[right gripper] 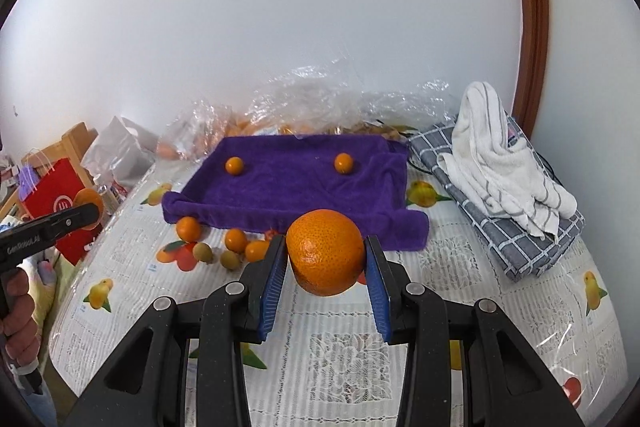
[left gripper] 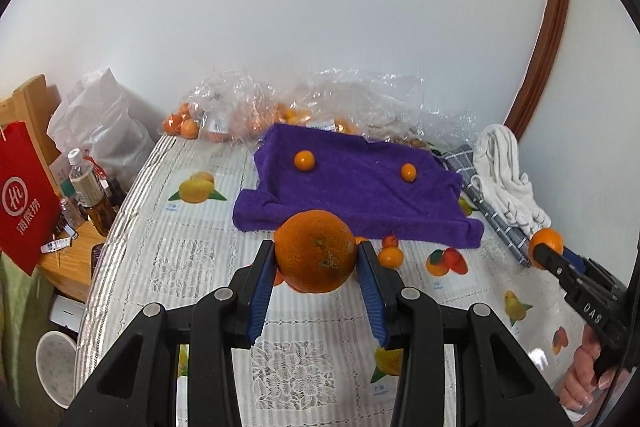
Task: Organize fruits
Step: 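Carry the large oranges in both grippers over the purple towel, then open both grippers to set the large oranges on the purple towel, then grasp the oval orange fruit with the right gripper while the left gripper grasps a large orange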
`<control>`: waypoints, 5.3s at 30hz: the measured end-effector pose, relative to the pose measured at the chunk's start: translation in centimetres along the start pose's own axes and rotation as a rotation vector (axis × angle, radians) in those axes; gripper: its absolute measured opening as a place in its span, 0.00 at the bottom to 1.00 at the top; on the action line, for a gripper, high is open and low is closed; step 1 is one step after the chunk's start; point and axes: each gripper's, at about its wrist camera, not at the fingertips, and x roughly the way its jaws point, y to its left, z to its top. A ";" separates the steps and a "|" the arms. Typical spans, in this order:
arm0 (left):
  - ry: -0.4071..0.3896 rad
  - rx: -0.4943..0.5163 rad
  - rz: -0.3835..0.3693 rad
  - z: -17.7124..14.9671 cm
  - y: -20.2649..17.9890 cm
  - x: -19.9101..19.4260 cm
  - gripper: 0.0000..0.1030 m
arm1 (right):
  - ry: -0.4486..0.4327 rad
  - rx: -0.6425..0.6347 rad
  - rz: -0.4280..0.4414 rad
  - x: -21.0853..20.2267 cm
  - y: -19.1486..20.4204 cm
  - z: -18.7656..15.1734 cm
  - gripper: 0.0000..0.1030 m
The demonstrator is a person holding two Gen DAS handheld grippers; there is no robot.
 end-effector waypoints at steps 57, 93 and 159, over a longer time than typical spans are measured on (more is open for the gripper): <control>0.177 0.012 -0.021 8.4 0.8 23.4 0.38 | 0.231 0.005 0.008 26.1 -2.5 6.6 0.37; 0.135 0.019 0.053 1.7 4.7 13.1 0.58 | 0.157 0.012 0.035 14.7 0.9 2.8 0.56; 0.166 0.080 0.105 -2.1 1.1 18.9 0.49 | 0.168 -0.034 0.004 16.8 -2.1 -3.2 0.40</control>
